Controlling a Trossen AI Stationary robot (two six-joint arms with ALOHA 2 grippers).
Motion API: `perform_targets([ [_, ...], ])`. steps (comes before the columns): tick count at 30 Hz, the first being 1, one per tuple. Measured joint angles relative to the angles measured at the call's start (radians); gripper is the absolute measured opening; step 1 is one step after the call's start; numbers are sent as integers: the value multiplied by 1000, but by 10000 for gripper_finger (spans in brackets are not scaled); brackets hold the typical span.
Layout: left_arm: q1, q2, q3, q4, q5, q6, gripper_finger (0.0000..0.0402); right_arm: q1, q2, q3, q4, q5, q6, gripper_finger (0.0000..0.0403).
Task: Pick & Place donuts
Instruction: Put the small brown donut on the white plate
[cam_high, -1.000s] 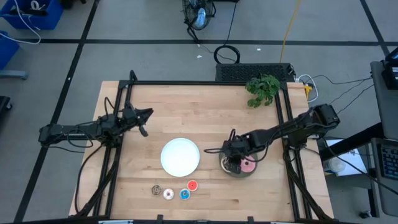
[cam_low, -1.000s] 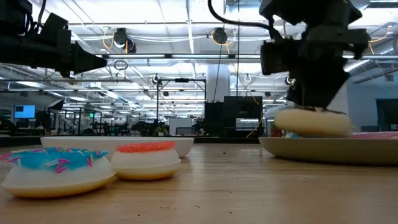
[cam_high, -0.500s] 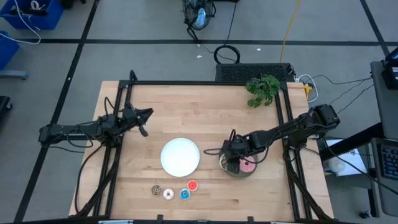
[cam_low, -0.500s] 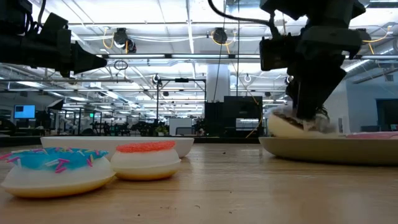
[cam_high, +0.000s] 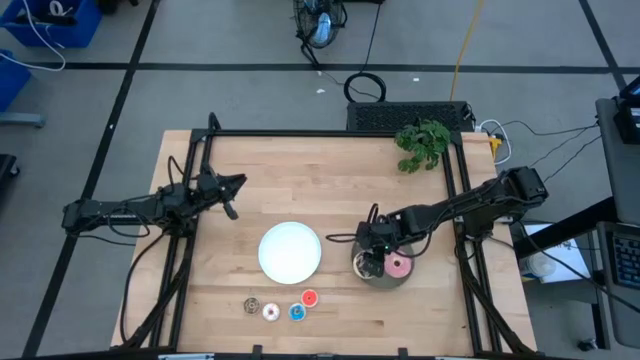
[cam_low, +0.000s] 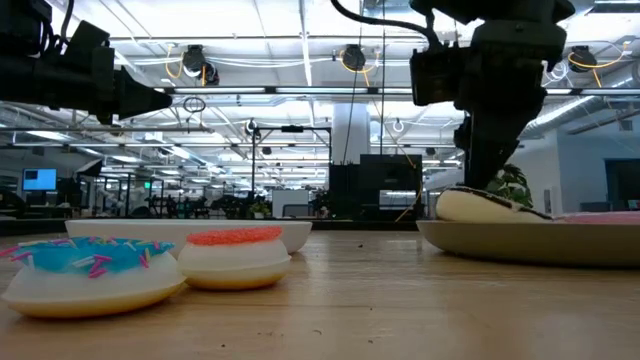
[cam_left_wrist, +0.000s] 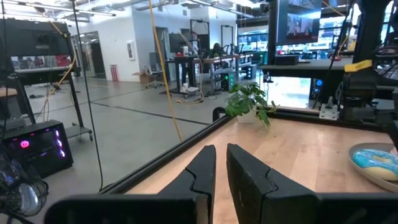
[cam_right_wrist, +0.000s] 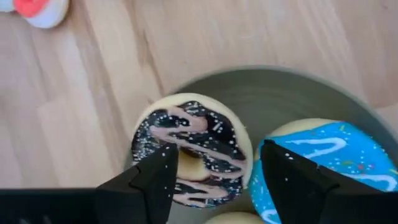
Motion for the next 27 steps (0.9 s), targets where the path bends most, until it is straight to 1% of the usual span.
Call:
perform_targets([
  [4,0,0,0,0,0,0,44,-2,-38,8,-63,5,3,180],
  [7,0,0,0,1,0,0,44,-1,-88,30,-128,57,-47,144],
  [10,0,0,0,7,0,0,44,-1,-169,32,-174,83,-133,90],
  [12,0,0,0,3,0,0,44,-4,-243,28,-200,107,-180,46],
  [13,0,0,0,5,0,0,44,-3,-281,24,-186,122,-200,25],
  [14,0,0,0,6,0,0,44,1,-323,18,-162,135,-219,13],
  [15,0,0,0,4,0,1,44,8,-366,10,-140,142,-235,9],
  [19,1,0,0,4,0,5,44,23,-515,-19,-86,151,-288,24],
  [21,1,0,0,4,0,5,44,34,-593,-49,-39,165,-327,23],
  [24,1,0,0,5,0,2,44,56,-705,-127,80,162,-383,10],
  [27,1,0,0,6,0,-1,44,73,-815,-236,218,161,-447,2],
])
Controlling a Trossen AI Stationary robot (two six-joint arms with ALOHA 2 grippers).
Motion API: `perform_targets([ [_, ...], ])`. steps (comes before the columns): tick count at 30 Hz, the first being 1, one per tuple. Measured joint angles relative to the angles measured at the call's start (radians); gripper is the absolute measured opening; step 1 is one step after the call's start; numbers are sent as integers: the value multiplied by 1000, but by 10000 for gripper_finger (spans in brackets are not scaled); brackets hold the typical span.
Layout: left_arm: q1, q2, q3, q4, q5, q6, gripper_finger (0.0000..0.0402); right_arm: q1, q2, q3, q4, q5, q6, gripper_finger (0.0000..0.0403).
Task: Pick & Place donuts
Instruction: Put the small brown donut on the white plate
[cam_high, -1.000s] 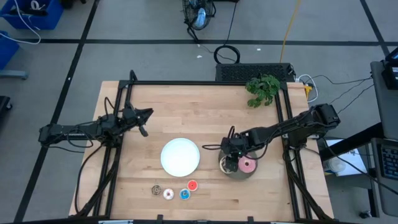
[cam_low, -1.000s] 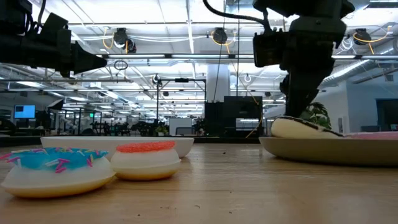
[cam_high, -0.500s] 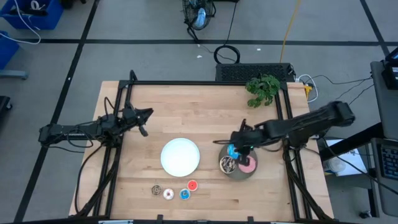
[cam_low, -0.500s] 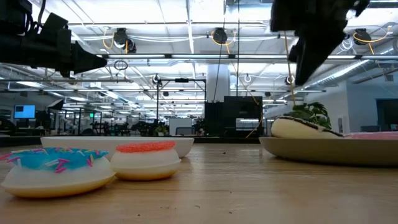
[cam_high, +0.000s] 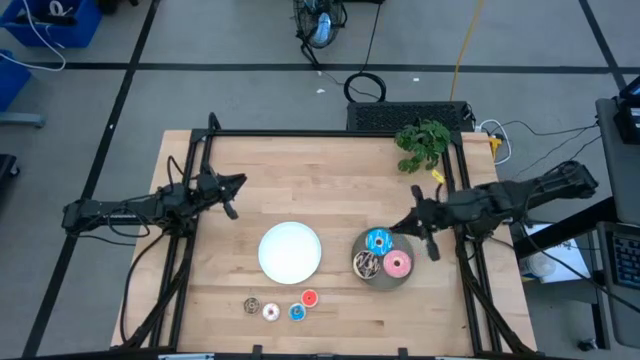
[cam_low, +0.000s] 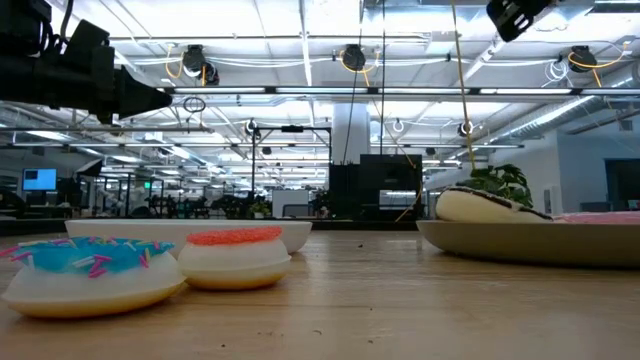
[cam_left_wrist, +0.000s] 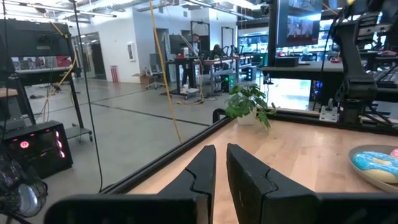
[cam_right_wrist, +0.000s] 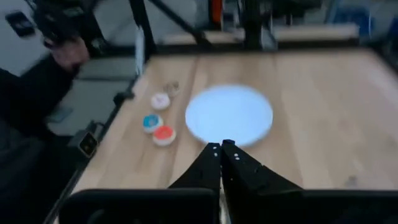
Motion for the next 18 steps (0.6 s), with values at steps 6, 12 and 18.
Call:
perform_targets([
  [6,0,0,0,-47,47,-12,44,-54,-203,-307,300,-4,-81,1],
  [12,0,0,0,-56,62,-19,44,-98,-299,-485,391,-91,-74,1],
  [18,0,0,0,20,86,-30,44,-104,-340,-585,520,-108,-92,1],
])
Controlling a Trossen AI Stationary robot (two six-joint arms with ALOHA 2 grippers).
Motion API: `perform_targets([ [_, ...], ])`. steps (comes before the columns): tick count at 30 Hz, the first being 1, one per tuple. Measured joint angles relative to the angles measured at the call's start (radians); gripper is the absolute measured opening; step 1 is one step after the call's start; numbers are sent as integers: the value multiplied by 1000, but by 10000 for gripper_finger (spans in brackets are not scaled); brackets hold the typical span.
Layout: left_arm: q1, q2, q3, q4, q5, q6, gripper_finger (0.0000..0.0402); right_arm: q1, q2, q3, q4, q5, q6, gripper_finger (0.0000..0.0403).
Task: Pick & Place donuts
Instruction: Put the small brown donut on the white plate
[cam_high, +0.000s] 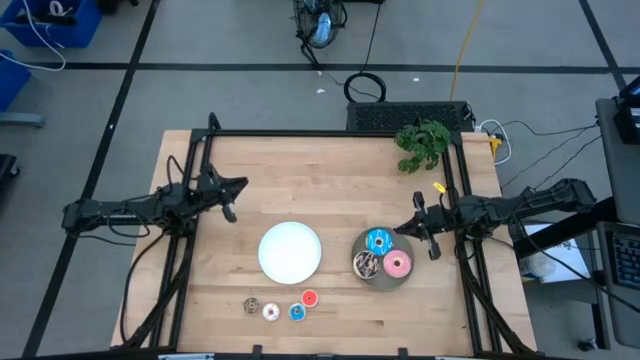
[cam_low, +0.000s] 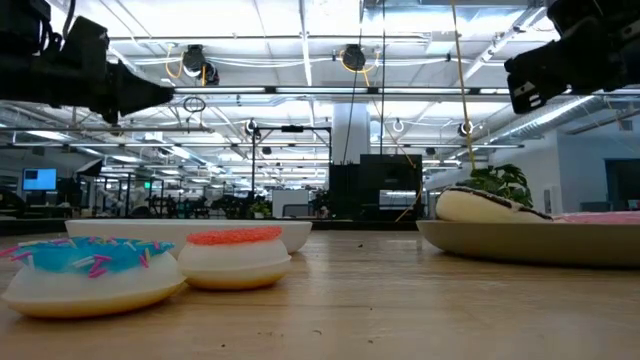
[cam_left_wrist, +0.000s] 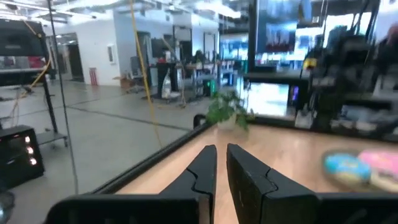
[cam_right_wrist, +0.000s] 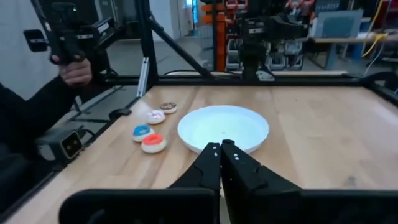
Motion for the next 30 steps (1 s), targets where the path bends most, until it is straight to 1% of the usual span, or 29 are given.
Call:
perform_targets([
  [2,0,0,0,9,43,-37,44,0,-4,-16,27,1,-22,1],
  [4,0,0,0,8,131,-42,44,0,-9,-30,53,0,-47,1],
  [5,-1,0,0,8,156,-42,44,0,-12,-33,54,-1,-58,1],
  [6,-1,0,0,8,156,-53,44,0,-14,-35,54,-8,-68,1],
  [7,0,0,0,4,133,-78,44,0,-17,-39,51,-33,-85,1],
  [9,-1,8,0,-11,54,-155,44,0,-20,-59,47,-88,-142,1],
  [10,-2,13,0,-23,30,-191,44,0,-20,-72,65,-106,-162,1],
  [11,-2,20,0,-29,30,-218,44,0,-19,-83,87,-105,-179,1],
  [12,-5,29,7,-37,51,-232,43,0,-20,-96,114,-101,-189,1],
  [14,-18,57,44,-46,126,-223,34,-1,-23,-115,154,-79,-220,1],
  [15,-25,73,70,-48,160,-216,27,0,-23,-119,167,-53,-233,1],
  [17,-46,116,132,-49,186,-204,10,0,-23,-131,154,6,-248,1],
  [19,-75,176,201,-68,167,-184,5,-1,-22,-135,149,51,-260,1],
  [21,-108,247,280,-120,148,-166,6,-2,-24,-136,153,61,-271,1],
  [25,-180,412,506,-302,171,-156,3,-1,-28,-137,209,58,-320,1],
  [26,-199,451,563,-363,162,-158,5,-1,-28,-137,224,57,-321,1],
  [30,-297,631,764,-618,35,-231,12,2,-28,-138,277,54,-283,0],
])
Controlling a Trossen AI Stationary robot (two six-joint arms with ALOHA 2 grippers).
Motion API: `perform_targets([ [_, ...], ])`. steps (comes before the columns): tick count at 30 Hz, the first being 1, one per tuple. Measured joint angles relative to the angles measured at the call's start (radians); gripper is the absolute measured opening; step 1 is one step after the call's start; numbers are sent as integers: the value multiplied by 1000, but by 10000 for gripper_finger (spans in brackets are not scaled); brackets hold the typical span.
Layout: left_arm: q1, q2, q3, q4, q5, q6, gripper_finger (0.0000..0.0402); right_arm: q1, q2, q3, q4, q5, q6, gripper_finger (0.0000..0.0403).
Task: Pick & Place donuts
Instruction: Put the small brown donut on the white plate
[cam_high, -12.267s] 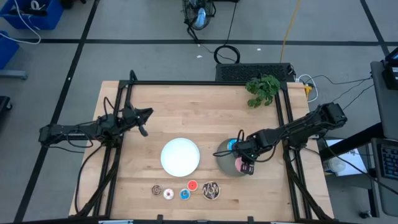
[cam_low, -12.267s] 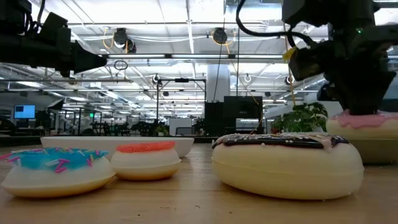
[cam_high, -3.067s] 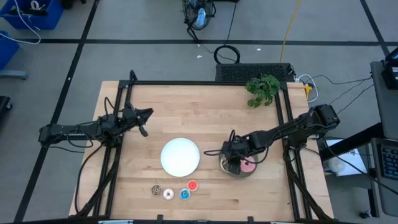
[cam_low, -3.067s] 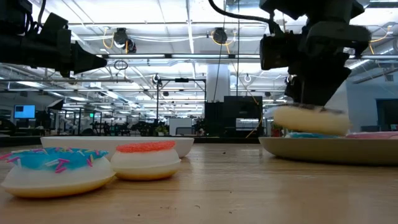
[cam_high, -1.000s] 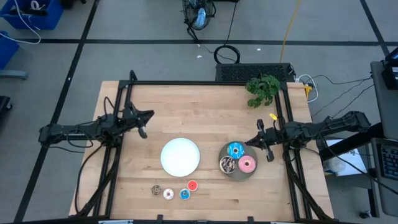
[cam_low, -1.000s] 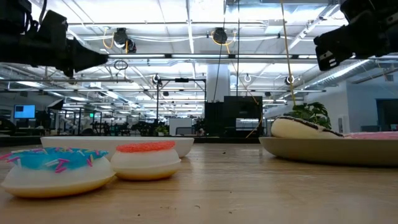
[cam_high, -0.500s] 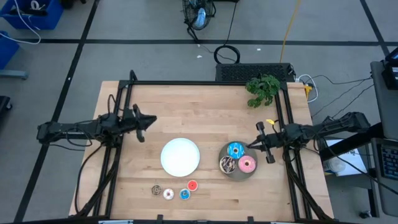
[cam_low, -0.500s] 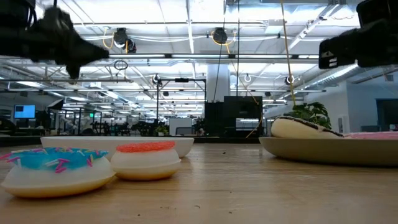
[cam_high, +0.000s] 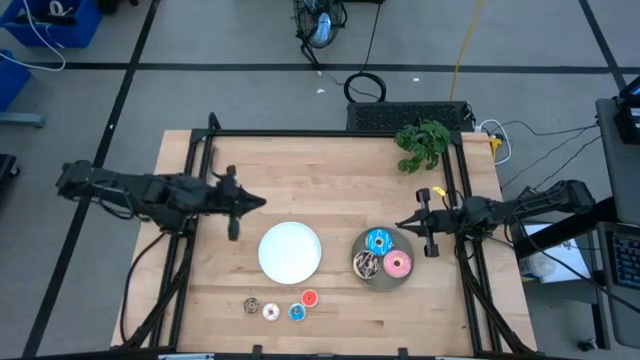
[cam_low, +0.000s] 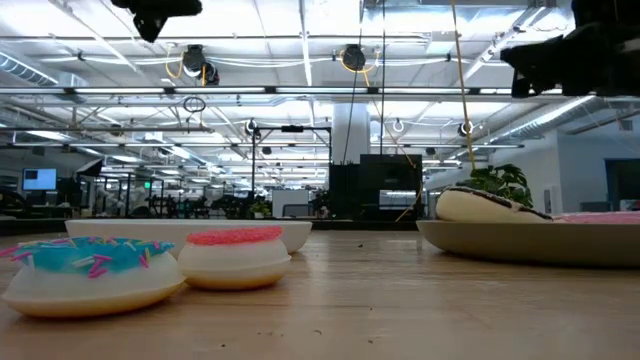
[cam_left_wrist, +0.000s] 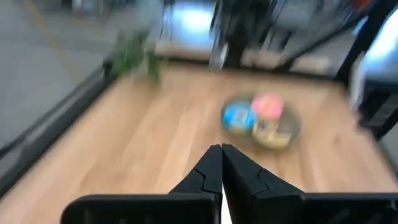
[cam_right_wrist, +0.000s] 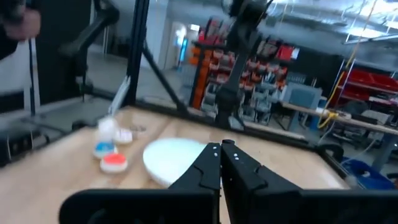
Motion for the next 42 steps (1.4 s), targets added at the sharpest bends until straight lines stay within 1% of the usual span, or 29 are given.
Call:
perform_targets([
  [3,-81,152,126,-178,-106,-117,6,0,-7,0,80,0,33,0],
  [5,-131,243,199,-288,-140,-172,4,0,-19,-1,103,-1,64,0],
  [9,-220,394,322,-482,-143,-320,14,0,-43,-1,103,-23,121,0],
  [11,-261,457,364,-552,-124,-386,19,0,-54,-1,112,-43,135,0],
  [14,-316,528,401,-638,-89,-440,20,1,-65,-2,108,-55,143,0],
  [17,-358,579,411,-656,-66,-473,20,1,-66,-2,110,-53,142,0],
  [20,-385,611,412,-649,17,-555,21,0,-66,-2,109,-53,128,0],
  [23,-400,637,412,-652,109,-668,21,1,-66,-2,52,-53,91,0],
  [25,-414,653,412,-651,124,-738,21,1,-66,-2,25,-52,58,0],
  [27,-423,668,412,-650,126,-768,22,1,-65,-2,39,-52,43,0],
  [30,-434,706,412,-654,155,-800,22,1,-66,-2,61,-54,63,0],
  [32,-444,739,412,-652,185,-813,24,1,-65,-2,46,-54,93,0],
  [34,-453,782,413,-648,220,-816,36,1,-65,-2,28,-54,152,0],
  [36,-460,821,412,-647,253,-809,60,1,-65,-2,-1,-55,170,0],
  [38,-466,850,412,-646,265,-795,90,1,-65,-2,-24,-61,169,0],
  [42,-483,880,412,-640,275,-768,164,1,-65,-2,-21,-131,167,0],
])
